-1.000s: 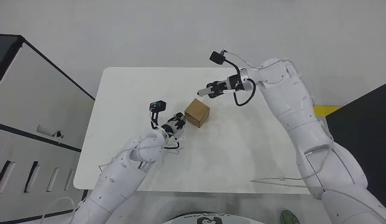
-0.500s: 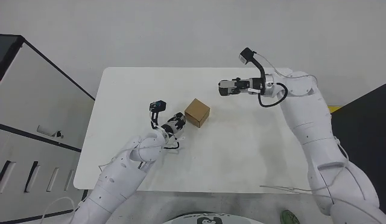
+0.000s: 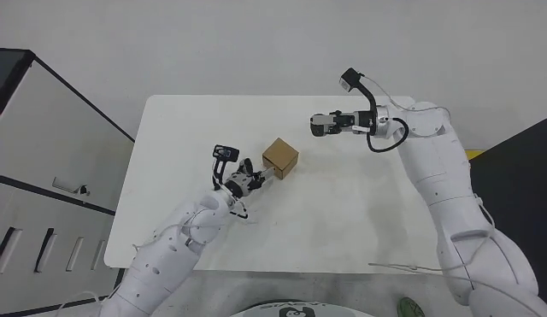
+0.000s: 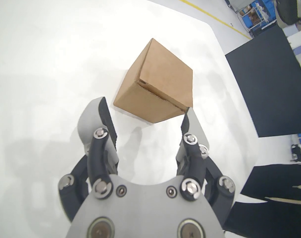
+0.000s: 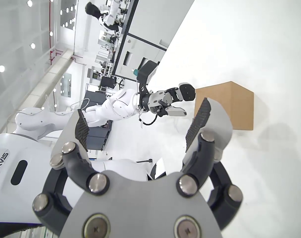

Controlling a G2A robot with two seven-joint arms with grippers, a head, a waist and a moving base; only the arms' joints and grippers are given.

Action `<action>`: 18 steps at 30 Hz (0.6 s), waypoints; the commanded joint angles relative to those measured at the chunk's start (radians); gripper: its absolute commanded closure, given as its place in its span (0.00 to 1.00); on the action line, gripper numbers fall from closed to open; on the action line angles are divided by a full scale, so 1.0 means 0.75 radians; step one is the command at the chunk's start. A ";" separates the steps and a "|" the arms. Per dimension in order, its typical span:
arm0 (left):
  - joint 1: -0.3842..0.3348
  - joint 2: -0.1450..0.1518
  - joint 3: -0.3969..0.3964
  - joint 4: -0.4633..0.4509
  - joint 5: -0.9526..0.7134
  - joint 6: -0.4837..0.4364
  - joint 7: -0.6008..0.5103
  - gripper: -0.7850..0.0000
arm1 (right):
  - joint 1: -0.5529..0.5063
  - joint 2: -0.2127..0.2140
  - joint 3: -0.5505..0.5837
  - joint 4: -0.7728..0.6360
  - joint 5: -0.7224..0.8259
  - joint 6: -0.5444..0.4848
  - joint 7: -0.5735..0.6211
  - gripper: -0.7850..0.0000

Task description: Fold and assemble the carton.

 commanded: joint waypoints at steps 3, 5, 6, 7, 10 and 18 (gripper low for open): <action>0.000 0.000 0.000 0.000 -0.003 0.008 -0.002 0.00 | 0.000 0.000 0.000 0.000 0.000 0.000 0.000 0.00; 0.000 0.000 0.002 -0.004 0.012 -0.003 0.005 0.00 | 0.000 0.000 0.000 0.000 0.000 0.000 0.000 0.00; -0.002 0.002 0.009 0.002 0.073 -0.019 0.018 0.00 | 0.000 0.000 0.000 0.000 0.000 0.000 0.000 0.00; -0.005 0.004 0.020 0.010 0.148 -0.042 0.058 0.00 | 0.000 0.000 0.000 0.000 0.000 0.000 0.000 0.00; -0.011 0.003 0.058 0.046 0.294 -0.136 0.186 0.00 | 0.000 0.000 0.000 0.000 0.000 0.000 0.000 0.00; -0.033 -0.003 0.098 0.105 0.455 -0.133 0.316 0.00 | 0.000 0.000 0.000 0.000 0.000 0.000 0.000 0.00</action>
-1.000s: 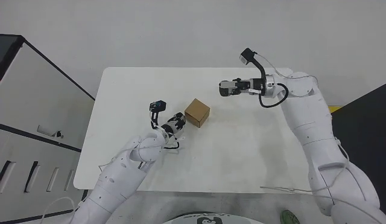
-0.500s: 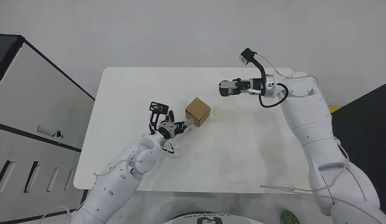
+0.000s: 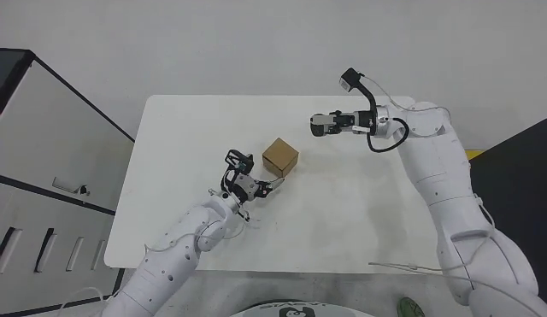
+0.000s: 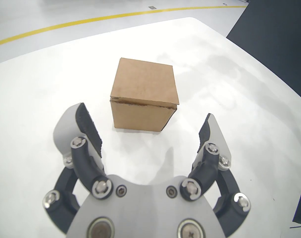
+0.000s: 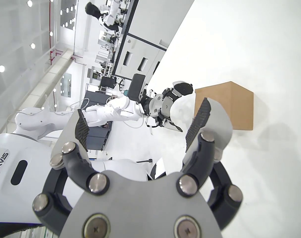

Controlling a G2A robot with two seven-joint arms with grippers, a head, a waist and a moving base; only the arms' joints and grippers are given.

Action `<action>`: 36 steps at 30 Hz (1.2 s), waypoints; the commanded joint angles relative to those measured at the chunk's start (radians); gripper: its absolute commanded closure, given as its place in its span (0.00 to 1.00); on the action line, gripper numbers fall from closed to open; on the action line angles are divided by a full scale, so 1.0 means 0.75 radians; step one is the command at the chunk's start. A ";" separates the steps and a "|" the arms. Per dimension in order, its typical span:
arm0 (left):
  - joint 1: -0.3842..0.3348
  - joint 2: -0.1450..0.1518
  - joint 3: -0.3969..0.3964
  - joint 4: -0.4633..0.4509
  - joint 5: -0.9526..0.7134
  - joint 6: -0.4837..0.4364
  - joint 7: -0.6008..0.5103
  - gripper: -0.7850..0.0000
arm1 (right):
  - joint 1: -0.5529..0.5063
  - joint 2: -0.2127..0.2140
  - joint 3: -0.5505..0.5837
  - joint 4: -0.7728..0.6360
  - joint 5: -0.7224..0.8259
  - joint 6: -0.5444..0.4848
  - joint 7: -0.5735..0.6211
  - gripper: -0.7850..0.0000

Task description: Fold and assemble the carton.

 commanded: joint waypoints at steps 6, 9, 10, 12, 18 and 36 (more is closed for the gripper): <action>-0.021 -0.009 0.025 0.026 0.073 0.013 0.081 0.00 | 0.000 0.000 0.000 0.000 0.000 0.000 0.000 0.00; -0.054 -0.026 0.068 0.099 0.137 0.062 0.186 0.00 | 0.000 0.000 0.000 0.000 0.000 0.000 0.000 0.00; -0.064 -0.033 0.081 0.128 0.145 0.073 0.221 0.00 | 0.000 0.000 0.000 0.000 0.000 0.000 0.000 0.00; -0.090 -0.045 0.110 0.172 0.160 0.064 0.249 0.00 | 0.000 0.000 0.000 0.000 0.000 0.000 0.000 0.00; -0.095 -0.049 0.117 0.185 0.161 0.057 0.250 0.00 | 0.000 0.000 0.000 0.000 0.000 0.000 0.000 0.00; -0.194 -0.111 0.171 0.379 0.096 0.048 0.302 0.00 | 0.000 0.000 0.000 0.000 0.000 0.000 0.000 0.00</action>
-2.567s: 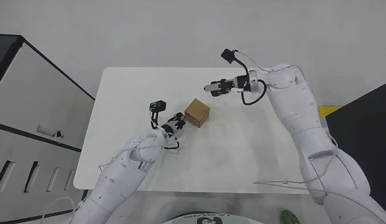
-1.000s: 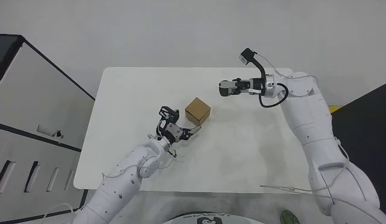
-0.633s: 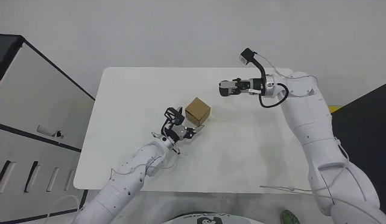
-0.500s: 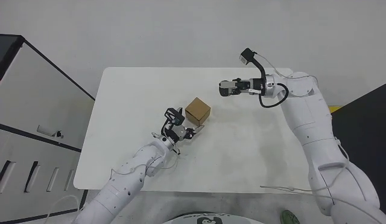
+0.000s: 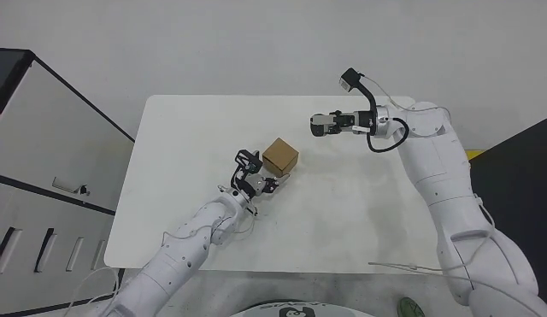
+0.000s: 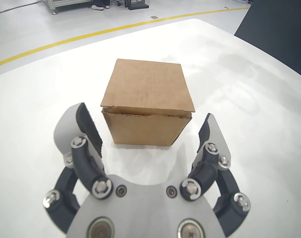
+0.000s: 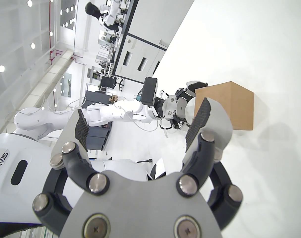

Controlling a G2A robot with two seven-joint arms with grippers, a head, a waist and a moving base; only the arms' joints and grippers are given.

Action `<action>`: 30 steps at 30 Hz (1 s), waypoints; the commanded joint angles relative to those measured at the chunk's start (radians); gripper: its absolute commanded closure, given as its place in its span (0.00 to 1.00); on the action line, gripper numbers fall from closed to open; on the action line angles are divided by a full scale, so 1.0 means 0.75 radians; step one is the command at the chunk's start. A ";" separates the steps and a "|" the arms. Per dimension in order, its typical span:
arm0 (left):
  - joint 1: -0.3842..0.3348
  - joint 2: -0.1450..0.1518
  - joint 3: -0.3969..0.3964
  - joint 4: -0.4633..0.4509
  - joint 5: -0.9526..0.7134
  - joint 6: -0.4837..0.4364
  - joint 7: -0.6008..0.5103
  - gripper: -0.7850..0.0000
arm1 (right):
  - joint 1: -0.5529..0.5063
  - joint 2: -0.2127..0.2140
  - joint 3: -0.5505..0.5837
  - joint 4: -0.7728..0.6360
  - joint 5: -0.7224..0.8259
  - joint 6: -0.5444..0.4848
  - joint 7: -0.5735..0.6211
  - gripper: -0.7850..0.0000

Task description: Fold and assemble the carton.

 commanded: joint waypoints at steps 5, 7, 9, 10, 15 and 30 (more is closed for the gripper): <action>-0.017 -0.016 0.010 0.039 -0.008 -0.012 0.022 0.04 | 0.000 0.000 0.000 0.000 0.000 0.000 0.000 0.00; -0.022 -0.020 0.010 0.049 -0.008 -0.013 0.029 0.18 | 0.000 0.000 0.000 0.000 0.000 0.000 0.000 0.00; -0.025 -0.024 0.011 0.058 -0.012 -0.019 0.039 0.56 | 0.000 0.000 0.000 0.000 0.000 0.000 0.000 0.00; -0.027 -0.025 0.011 0.063 -0.011 -0.021 0.044 0.68 | 0.000 0.000 0.000 0.000 0.000 0.000 0.000 0.00; -0.025 -0.025 -0.004 0.064 0.004 -0.045 0.064 1.00 | 0.000 0.000 0.000 0.000 0.000 0.000 0.000 0.00; 0.311 0.151 -0.450 -0.524 0.120 -0.600 -0.125 1.00 | 0.000 0.000 0.000 0.000 0.000 0.000 0.000 0.00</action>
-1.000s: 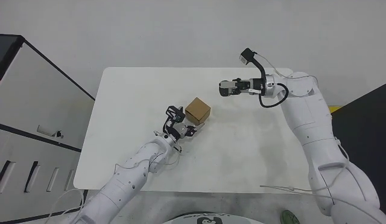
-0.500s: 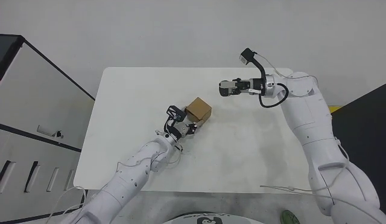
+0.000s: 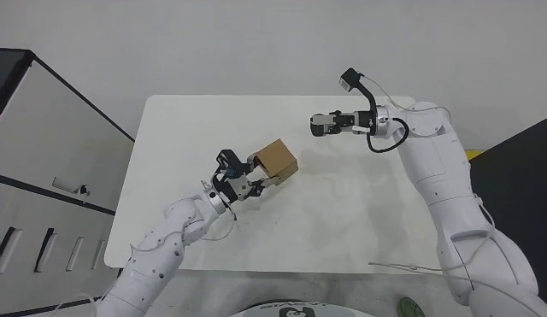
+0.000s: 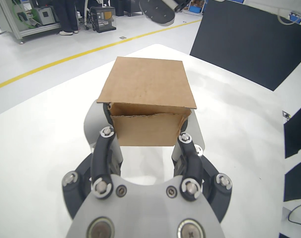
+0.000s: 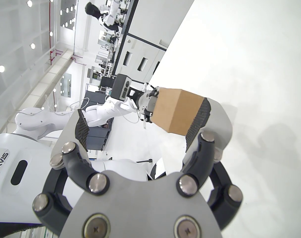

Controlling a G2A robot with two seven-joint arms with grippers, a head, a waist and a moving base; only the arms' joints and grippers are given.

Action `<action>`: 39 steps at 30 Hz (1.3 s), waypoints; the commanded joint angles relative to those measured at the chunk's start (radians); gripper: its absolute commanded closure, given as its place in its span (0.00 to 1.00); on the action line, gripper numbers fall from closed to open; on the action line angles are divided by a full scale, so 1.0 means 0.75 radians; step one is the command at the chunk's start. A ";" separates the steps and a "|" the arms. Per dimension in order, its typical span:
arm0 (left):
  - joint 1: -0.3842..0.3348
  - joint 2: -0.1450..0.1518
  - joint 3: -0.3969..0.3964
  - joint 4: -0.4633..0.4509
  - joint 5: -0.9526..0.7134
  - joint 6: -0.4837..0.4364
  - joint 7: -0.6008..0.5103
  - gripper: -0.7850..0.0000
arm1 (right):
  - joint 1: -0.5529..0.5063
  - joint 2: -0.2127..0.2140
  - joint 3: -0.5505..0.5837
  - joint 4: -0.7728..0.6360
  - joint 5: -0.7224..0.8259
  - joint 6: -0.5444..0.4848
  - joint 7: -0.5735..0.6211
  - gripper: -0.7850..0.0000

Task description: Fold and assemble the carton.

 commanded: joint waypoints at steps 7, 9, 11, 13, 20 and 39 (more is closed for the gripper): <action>0.149 0.050 -0.176 -0.258 -0.055 -0.195 -0.169 1.00 | 0.000 0.000 0.000 0.000 0.000 0.000 0.000 0.00; 0.149 0.050 -0.176 -0.258 -0.055 -0.195 -0.169 1.00 | 0.000 0.000 0.000 0.000 0.000 0.000 0.000 0.00; 0.149 0.050 -0.176 -0.258 -0.055 -0.195 -0.169 1.00 | 0.000 0.000 0.000 0.000 0.000 0.000 0.000 0.00; 0.149 0.050 -0.176 -0.258 -0.055 -0.195 -0.169 1.00 | 0.000 0.000 0.000 0.000 0.000 0.000 0.000 0.00; 0.185 0.069 -0.263 -0.510 -0.050 -0.255 -0.198 1.00 | 0.000 0.000 0.000 0.000 0.000 0.000 0.000 0.00; 0.259 0.102 -0.433 -0.922 -0.227 -0.299 -0.453 1.00 | 0.000 0.000 0.000 0.000 0.000 0.000 0.000 0.00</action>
